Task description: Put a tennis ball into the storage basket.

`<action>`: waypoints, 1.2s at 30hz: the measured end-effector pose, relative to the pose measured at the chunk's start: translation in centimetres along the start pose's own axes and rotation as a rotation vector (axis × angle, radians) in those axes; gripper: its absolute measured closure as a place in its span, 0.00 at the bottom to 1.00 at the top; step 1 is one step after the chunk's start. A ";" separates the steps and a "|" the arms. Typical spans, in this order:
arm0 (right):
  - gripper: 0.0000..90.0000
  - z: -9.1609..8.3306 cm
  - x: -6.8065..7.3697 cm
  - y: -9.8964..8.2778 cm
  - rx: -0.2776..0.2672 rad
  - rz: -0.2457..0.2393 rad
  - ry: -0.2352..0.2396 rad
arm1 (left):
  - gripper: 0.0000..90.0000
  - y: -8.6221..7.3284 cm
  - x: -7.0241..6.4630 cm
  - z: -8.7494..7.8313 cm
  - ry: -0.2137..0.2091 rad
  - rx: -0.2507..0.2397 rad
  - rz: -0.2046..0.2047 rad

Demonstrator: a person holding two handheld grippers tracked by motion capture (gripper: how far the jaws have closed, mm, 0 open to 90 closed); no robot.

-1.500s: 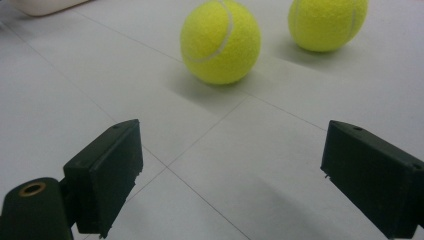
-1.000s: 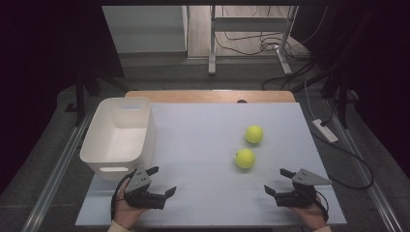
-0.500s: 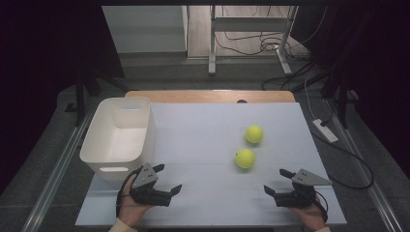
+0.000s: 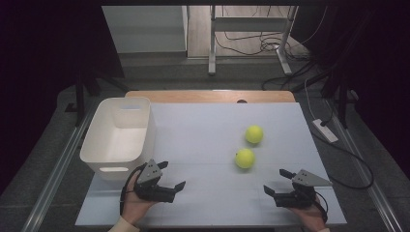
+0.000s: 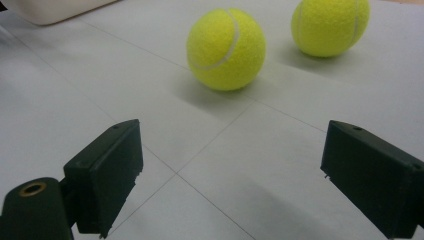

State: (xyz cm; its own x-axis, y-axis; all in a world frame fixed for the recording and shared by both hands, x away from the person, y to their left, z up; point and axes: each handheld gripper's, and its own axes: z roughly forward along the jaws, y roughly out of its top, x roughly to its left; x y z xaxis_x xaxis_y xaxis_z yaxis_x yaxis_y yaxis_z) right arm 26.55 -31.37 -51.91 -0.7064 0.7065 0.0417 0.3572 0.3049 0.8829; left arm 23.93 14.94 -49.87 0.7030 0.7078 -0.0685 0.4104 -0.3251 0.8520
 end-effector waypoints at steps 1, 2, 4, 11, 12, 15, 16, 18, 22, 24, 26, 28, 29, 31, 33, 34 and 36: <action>0.11 0.0 0.0 0.0 0.000 0.000 0.000 | 0.09 0.1 0.0 0.0 -0.001 0.000 -0.001; 0.10 0.0 0.0 0.0 0.001 0.000 -0.002 | 0.09 0.2 0.0 0.0 -0.001 -0.001 -0.001; 0.10 0.0 -0.1 0.0 -0.001 0.004 -0.002 | 0.09 0.3 -0.1 0.0 -0.003 -0.003 -0.001; 0.11 0.0 0.0 0.0 -0.002 0.001 0.002 | 0.09 0.9 -0.2 0.1 -0.007 -0.009 0.002; 0.11 0.0 0.0 0.0 -0.003 0.000 0.002 | 0.09 1.1 -0.2 0.3 -0.008 -0.010 0.002; 0.11 0.0 0.0 0.0 -0.003 -0.003 0.003 | 0.09 1.6 -0.4 0.6 -0.014 -0.008 0.013; 0.11 -0.1 0.0 0.0 -0.002 -0.004 0.001 | 0.09 1.8 -0.5 0.8 -0.019 -0.008 0.015; 0.11 -0.1 0.0 0.0 -0.005 -0.003 0.001 | 0.09 2.2 -0.7 1.0 -0.023 -0.009 0.023; 0.11 -0.1 0.0 0.0 -0.004 -0.005 -0.001 | 0.09 2.9 -1.0 1.3 -0.036 -0.012 0.035; 0.11 -0.1 0.0 0.0 -0.004 -0.006 -0.001 | 0.09 3.1 -1.0 1.4 -0.038 -0.010 0.038; 0.11 0.0 0.1 0.0 -0.003 -0.007 -0.002 | 0.09 3.3 -1.0 1.5 -0.039 -0.011 0.039; 0.11 0.0 0.1 0.0 -0.001 -0.006 -0.002 | 0.09 3.5 -1.0 1.6 -0.041 -0.012 0.038; 0.11 0.0 0.1 0.0 -0.002 -0.006 -0.003 | 0.09 3.6 -1.0 1.7 -0.042 -0.011 0.040; 0.11 0.0 0.1 0.0 -0.003 -0.007 -0.003 | 0.09 3.9 -1.1 1.8 -0.044 -0.009 0.043; 0.11 -0.1 0.1 0.0 -0.002 -0.007 -0.003 | 0.09 4.0 -1.1 1.9 -0.045 -0.008 0.044; 0.11 -0.1 0.1 0.0 -0.002 -0.007 -0.004 | 0.09 4.1 -1.1 2.0 -0.047 -0.008 0.044; 0.11 0.0 0.1 0.0 -0.002 -0.007 -0.003 | 0.09 4.2 -1.1 2.2 -0.050 -0.005 0.044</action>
State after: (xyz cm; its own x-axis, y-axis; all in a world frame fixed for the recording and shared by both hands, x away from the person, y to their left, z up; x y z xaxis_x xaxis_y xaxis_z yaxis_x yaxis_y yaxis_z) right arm 26.47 -31.34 -51.88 -0.7067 0.7067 0.0344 0.3512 0.3081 0.8841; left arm 26.18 11.40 -47.34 0.7484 0.6609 -0.0564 0.3757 -0.3523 0.8571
